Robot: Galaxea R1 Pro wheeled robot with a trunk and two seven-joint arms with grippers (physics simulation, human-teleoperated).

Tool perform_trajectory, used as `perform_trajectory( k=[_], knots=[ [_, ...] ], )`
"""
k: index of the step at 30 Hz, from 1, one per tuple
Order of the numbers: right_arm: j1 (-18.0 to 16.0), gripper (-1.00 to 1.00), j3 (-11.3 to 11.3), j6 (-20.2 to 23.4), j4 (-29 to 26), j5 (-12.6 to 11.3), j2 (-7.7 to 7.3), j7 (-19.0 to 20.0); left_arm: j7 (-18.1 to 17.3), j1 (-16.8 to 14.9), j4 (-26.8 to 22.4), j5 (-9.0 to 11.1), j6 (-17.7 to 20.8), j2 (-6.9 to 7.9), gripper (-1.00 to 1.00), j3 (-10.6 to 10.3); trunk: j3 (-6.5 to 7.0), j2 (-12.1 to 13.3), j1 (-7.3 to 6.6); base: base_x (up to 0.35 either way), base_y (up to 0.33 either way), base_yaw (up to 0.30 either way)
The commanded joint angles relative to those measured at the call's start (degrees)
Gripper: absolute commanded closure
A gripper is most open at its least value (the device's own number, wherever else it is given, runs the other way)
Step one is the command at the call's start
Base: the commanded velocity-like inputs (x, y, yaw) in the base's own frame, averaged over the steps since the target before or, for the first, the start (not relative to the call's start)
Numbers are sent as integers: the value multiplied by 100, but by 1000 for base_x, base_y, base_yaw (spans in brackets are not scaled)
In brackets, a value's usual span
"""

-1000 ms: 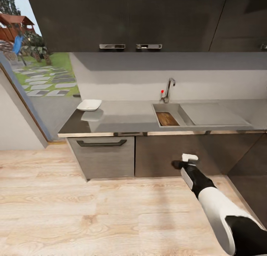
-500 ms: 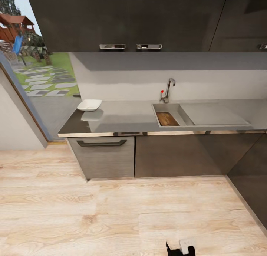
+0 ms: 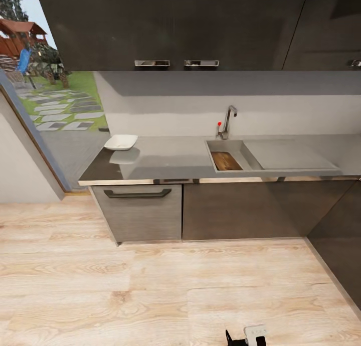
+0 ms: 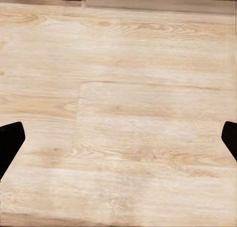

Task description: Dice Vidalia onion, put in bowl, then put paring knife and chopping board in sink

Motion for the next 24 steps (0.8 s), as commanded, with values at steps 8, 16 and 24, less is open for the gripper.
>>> perform_trajectory(
  k=[8,16,24],
  knots=[
    [-4,-100,-35,-19,1,-118,-10,-4,26,-4,57,30,-86,1,-100,-51,62,-7,2,0,0,0],
    [-4,-100,-39,-19,1,-125,-22,-6,26,-4,63,30,-88,1,-100,-50,134,-7,2,0,0,0],
    [-4,-100,-39,-19,1,-125,-30,-6,26,-4,67,30,-88,1,-100,-51,207,-7,2,0,0,0]
  ],
)
